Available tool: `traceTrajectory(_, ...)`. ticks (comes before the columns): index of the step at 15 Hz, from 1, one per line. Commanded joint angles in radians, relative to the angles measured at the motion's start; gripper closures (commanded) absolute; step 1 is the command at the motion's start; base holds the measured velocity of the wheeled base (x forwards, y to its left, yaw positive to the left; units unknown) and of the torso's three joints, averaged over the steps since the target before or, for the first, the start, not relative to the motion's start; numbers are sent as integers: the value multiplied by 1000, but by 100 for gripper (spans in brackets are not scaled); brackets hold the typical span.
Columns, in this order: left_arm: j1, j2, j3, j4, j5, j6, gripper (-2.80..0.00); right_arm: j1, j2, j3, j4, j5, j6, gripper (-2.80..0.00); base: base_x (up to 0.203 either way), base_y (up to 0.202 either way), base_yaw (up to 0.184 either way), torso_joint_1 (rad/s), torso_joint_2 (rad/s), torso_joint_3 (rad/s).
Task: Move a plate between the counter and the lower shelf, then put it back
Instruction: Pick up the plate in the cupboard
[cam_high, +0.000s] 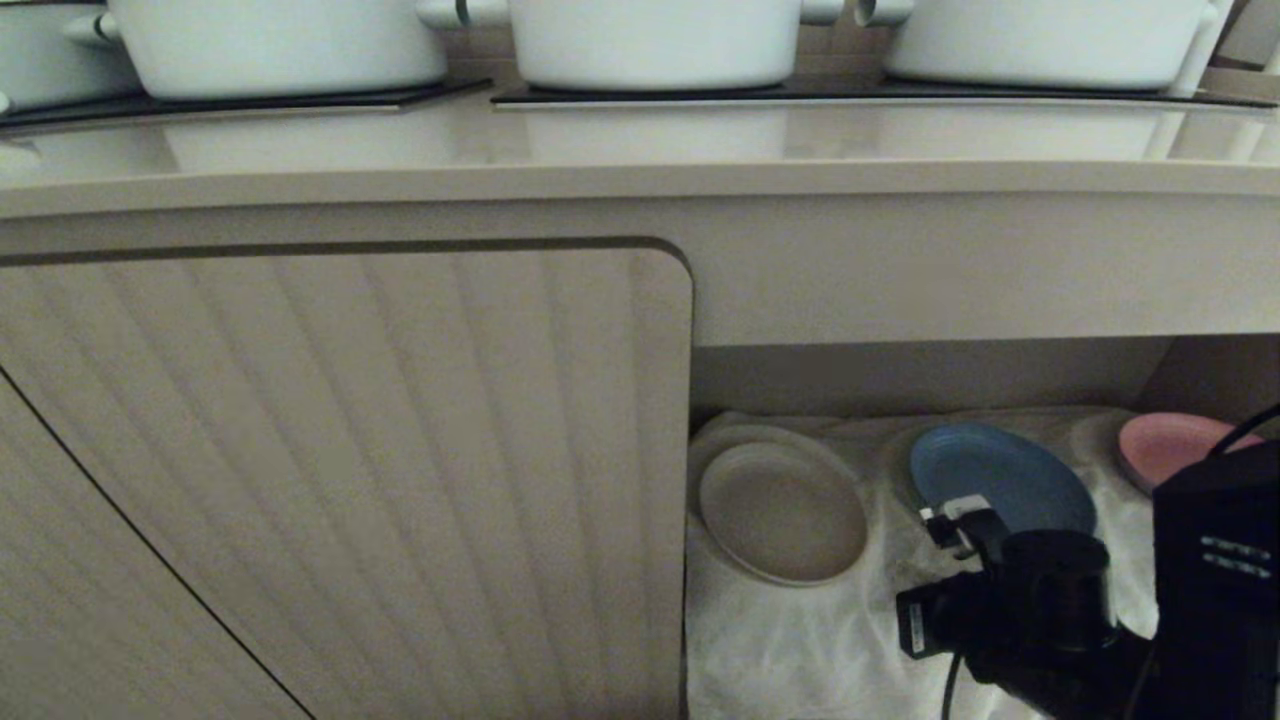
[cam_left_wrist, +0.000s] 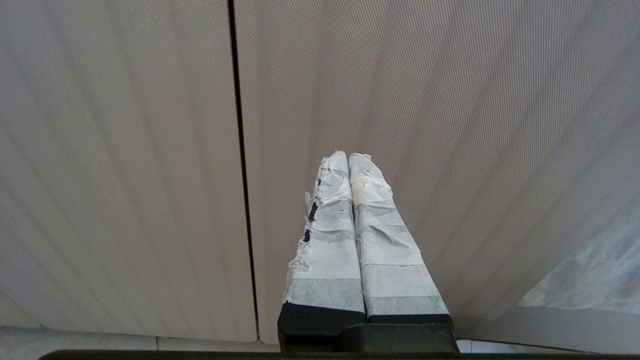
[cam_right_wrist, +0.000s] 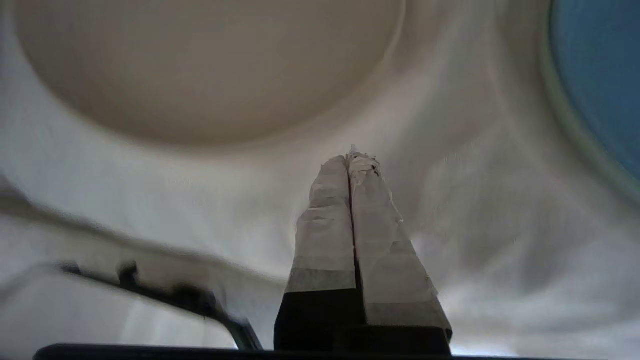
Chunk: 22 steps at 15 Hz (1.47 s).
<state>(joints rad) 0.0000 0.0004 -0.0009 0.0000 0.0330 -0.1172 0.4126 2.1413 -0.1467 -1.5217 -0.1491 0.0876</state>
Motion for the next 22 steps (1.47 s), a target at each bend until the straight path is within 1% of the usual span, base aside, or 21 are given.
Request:
traceTrajectory(1,0,0,-1,0,1,-1,0,0,-48,-49,-19,-1,36,0,0,0,0,0,0,0)
traceTrajectory(4,0,0,1,0,1,-1,0,0,-155,-141,272,-1,99,0,0,0,0,0,0,0)
traceTrajectory(5,0,0,-1,0,1,-1,0,0,-179,-168,340,-1,106,0,0,0,0,0,0,0)
traceTrajectory(7,0,0,1,0,1,-1,0,0,-192,-209,425,-1,109,0,0,0,0,0,0,0)
traceTrajectory(11,0,0,1,0,1,-1,0,0,-189,-285,520,1,128,0,0,0,0,0,0,0)
traceTrajectory(13,0,0,-1,0,1,-1,0,0,-174,-326,544,2,141,0,0,0,0,0,0,0)
traceTrajectory(18,0,0,-1,0,1,-1,0,-6,-99,-398,554,0,147,0,0,0,0,0,0,0)
traceTrajectory(22,0,0,0,0,1,-1,0,-23,-83,-396,557,5,147,0,0,0,0,0,0,0)
